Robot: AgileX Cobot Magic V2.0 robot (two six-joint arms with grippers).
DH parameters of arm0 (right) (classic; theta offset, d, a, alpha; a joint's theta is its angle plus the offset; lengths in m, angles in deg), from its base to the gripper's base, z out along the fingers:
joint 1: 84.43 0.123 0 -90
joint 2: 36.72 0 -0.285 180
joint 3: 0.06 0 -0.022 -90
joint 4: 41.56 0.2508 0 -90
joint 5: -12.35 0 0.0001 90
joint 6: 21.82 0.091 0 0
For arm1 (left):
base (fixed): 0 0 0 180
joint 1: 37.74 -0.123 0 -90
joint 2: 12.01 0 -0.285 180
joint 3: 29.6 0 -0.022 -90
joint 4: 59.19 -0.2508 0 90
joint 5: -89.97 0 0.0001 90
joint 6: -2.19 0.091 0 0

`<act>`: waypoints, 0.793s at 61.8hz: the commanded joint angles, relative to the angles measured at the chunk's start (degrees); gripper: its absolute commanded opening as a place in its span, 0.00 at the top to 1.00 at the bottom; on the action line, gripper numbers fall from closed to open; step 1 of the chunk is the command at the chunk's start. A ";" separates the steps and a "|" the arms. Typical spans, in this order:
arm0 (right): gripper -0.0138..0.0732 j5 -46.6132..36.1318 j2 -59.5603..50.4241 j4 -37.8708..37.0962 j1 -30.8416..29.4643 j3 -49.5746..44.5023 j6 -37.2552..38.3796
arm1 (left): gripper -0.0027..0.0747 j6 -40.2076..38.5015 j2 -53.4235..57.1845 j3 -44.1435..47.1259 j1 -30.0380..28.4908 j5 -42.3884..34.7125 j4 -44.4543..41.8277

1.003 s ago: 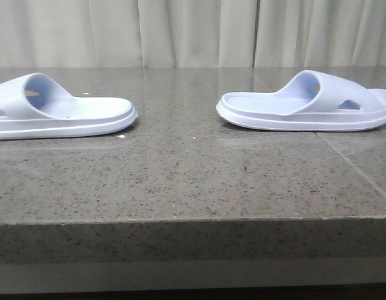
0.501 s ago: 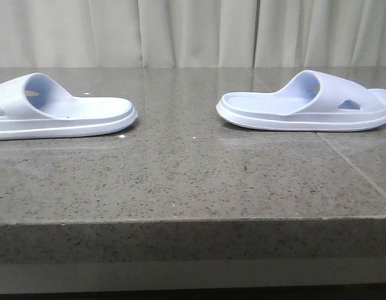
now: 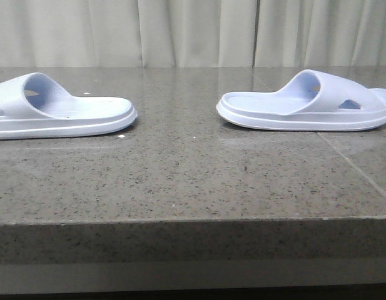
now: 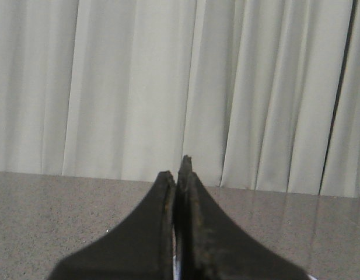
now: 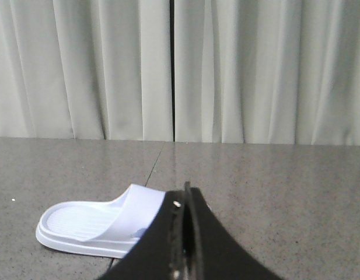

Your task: Insert blue slippers together front up

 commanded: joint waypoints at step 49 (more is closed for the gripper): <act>0.92 12.51 30.06 -0.30 -0.22 20.28 -0.12 | 0.99 -0.13 -31.29 -18.53 0.48 15.55 0.05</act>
